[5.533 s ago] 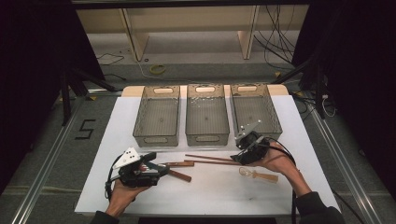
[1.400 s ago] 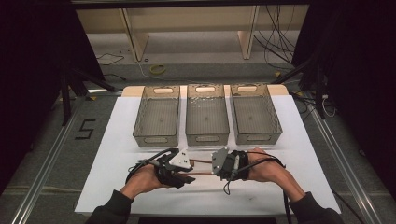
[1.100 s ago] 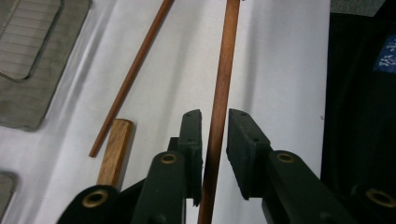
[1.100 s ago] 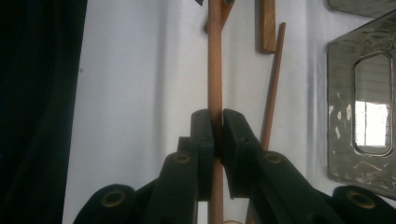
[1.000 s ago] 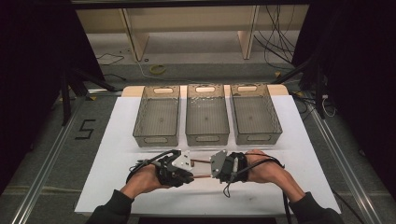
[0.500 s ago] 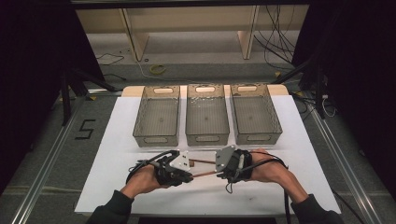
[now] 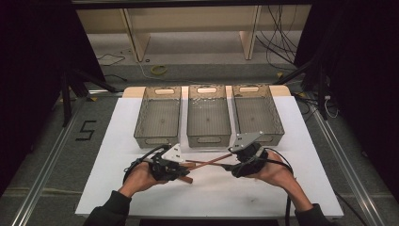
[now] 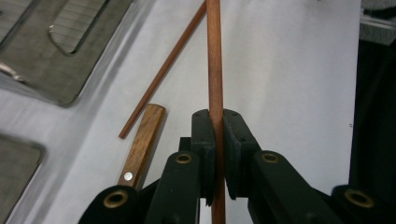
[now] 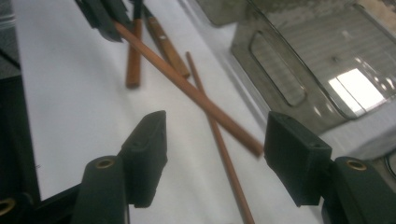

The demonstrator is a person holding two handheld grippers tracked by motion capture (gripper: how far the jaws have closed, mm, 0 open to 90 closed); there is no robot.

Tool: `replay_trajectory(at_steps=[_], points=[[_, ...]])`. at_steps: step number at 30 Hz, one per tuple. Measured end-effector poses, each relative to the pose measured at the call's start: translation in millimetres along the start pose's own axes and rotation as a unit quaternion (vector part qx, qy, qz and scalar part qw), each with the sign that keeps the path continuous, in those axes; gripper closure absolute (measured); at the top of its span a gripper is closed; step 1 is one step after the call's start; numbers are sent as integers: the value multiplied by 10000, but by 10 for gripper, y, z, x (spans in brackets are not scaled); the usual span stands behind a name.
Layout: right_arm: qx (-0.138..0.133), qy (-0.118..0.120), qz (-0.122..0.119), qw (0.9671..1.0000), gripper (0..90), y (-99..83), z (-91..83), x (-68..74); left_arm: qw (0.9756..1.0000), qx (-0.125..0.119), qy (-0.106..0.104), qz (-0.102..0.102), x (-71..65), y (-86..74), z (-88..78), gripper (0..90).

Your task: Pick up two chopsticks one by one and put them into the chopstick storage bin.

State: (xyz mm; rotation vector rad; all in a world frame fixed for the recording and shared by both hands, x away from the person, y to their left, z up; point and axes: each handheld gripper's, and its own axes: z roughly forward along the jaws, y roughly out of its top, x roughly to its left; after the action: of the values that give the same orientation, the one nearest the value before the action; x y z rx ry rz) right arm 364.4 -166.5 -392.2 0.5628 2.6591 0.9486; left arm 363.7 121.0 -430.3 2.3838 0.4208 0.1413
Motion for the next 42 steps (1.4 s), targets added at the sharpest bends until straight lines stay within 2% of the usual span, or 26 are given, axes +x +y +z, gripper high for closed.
replay_trajectory(at_steps=[3,8,13,18,20,23,26,29,31,35,42], points=[[-89,-100,275,9995,386,-48,9,-61,9997,-86,118,-208,51,-20,-39,838],[-197,-115,497,9985,368,-82,-2,-108,9983,-257,257,-467,150,-81,-118,837],[-208,-85,650,9976,346,-107,15,-130,9949,-530,412,-754,241,-134,-222,837],[-193,-112,731,9971,339,-131,26,-159,9898,-780,553,-1054,324,-181,-323,838],[-244,-93,791,9965,336,-138,18,-173,9874,-844,674,-1155,354,-198,-352,838],[-261,-41,908,9955,332,-160,32,-193,9850,-881,790,-1259,378,-212,-390,838],[-221,-60,923,9955,331,-179,51,-199,9826,-961,898,-1315,411,-199,-456,838],[-223,-68,925,9954,331,-182,48,-197,9791,-1035,1040,-1407,466,-191,-521,838],[-256,-81,927,9953,331,-179,27,-198,9764,-1078,1102,-1514,520,-197,-555,838],[-281,-121,941,9951,331,-182,-1,-209,9732,-1113,1168,-1637,636,-197,-579,838],[-354,-169,980,9944,330,-199,-52,-229,9657,-1246,1345,-1841,849,-155,-628,838]])
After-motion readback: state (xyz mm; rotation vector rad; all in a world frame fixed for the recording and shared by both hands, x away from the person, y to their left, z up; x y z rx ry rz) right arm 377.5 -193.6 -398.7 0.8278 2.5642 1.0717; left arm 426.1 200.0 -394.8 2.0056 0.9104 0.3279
